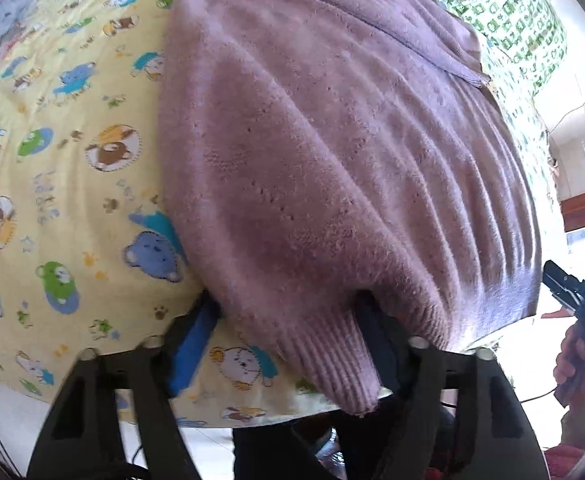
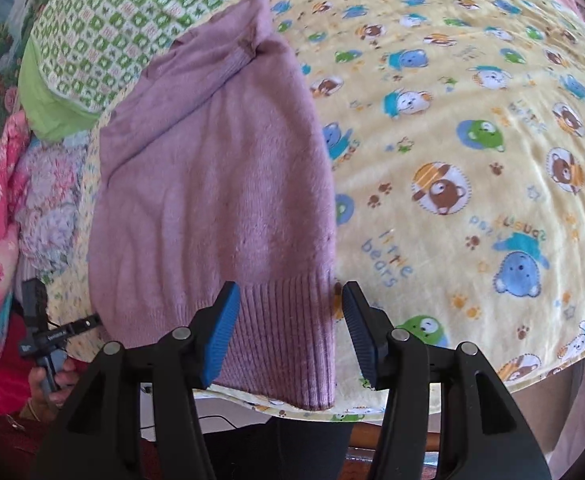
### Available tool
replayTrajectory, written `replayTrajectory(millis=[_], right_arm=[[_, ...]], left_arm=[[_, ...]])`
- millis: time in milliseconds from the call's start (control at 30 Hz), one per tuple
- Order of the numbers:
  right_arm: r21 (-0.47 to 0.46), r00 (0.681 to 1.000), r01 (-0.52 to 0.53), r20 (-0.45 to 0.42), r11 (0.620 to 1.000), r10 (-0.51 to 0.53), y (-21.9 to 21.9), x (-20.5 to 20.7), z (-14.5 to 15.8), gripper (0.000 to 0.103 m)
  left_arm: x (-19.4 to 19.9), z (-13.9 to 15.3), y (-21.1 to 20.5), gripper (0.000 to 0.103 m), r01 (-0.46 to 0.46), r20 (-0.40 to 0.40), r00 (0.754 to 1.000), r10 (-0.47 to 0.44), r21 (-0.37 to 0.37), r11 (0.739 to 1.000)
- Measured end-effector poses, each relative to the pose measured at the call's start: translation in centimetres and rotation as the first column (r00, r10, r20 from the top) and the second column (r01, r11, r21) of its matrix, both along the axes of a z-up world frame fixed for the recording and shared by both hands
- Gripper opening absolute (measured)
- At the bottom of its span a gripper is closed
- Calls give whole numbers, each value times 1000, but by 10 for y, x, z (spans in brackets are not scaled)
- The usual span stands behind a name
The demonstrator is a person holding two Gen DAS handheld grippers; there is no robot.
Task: Fold small clothes
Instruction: 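Grasp the ribbed hem with the right tool while the left tool grasps it too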
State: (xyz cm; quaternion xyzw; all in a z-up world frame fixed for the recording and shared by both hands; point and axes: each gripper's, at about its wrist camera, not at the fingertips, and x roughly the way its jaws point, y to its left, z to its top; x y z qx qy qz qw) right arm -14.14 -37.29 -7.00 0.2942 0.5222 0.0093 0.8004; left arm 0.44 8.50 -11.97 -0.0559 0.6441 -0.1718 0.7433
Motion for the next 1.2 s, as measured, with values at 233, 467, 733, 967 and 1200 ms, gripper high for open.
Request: replayTrajectory(millis=[233,467,733,967,1200], right_arm=[[134,1000,-6,-7,991,7,-2,1,-10,54],[66,999,-35,-34,997,37,-10,-17,-2,7],[85,998,-29,-60,996,34,-16,-10,-15,7],[161,998,-13,-60,987,23,-21,-8,-17,15],[161,999,-28,-31,987,33,-9,-3,-18,26]], left_arm=[[6,1,18,6,-55,-33,998,52,-103,993],[-14,35,25,4,-5,52,999,11,-105,995],[-18,21,45,4,30,34,999,-29,-27,999],[-13,4,54,35,37,-80,996,-44,-89,995],[-12,-7,31,62,30,-87,995,-38,-94,995]])
